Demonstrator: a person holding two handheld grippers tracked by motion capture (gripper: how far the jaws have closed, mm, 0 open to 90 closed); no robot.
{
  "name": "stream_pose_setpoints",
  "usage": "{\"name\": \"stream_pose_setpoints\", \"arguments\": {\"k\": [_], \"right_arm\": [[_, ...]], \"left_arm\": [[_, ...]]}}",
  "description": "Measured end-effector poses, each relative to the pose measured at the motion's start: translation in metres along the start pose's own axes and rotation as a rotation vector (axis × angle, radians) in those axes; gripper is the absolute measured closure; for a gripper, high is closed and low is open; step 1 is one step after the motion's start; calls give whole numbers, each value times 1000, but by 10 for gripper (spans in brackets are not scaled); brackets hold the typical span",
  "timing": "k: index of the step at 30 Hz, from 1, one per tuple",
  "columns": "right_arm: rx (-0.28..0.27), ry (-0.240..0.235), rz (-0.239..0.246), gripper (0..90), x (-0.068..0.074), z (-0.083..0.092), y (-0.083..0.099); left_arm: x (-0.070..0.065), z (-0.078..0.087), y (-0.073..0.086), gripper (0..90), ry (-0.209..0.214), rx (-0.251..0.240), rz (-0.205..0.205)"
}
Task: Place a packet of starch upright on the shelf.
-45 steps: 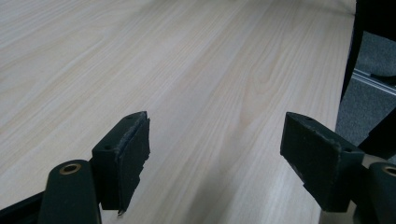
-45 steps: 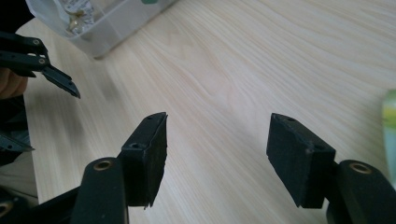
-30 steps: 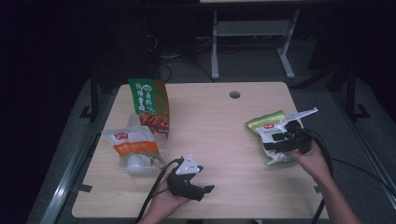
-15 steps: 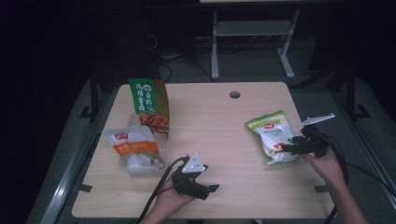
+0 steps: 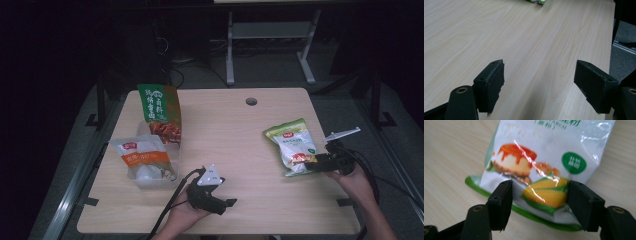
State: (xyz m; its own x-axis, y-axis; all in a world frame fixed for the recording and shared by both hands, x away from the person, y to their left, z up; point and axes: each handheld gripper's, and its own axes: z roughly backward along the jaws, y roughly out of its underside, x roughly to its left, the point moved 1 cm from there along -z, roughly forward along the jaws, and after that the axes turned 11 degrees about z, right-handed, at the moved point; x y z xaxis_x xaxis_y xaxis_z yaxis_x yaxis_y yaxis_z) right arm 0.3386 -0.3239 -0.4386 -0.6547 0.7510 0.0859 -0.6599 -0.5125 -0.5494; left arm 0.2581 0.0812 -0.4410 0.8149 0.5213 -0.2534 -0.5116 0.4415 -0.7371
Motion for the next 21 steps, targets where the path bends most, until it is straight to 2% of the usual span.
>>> {"name": "stream_pose_setpoints", "arguments": {"k": [4,9,13,18,21], "right_arm": [[9,-11,0,418,5,-1,7],[10,3,12,464,15,-1,10],[21,3,45,501,21,-2,10],[41,-65,40,489,26,0,9],[6,-65,30,447,22,5,5]], "left_arm": [[-1,-1,0,238,3,4,-3],[-2,-1,-1,238,1,4,-6],[-2,-1,-1,238,1,1,-5],[-1,-1,-1,238,0,6,-9],[0,0,-1,238,-3,7,-6]]}}
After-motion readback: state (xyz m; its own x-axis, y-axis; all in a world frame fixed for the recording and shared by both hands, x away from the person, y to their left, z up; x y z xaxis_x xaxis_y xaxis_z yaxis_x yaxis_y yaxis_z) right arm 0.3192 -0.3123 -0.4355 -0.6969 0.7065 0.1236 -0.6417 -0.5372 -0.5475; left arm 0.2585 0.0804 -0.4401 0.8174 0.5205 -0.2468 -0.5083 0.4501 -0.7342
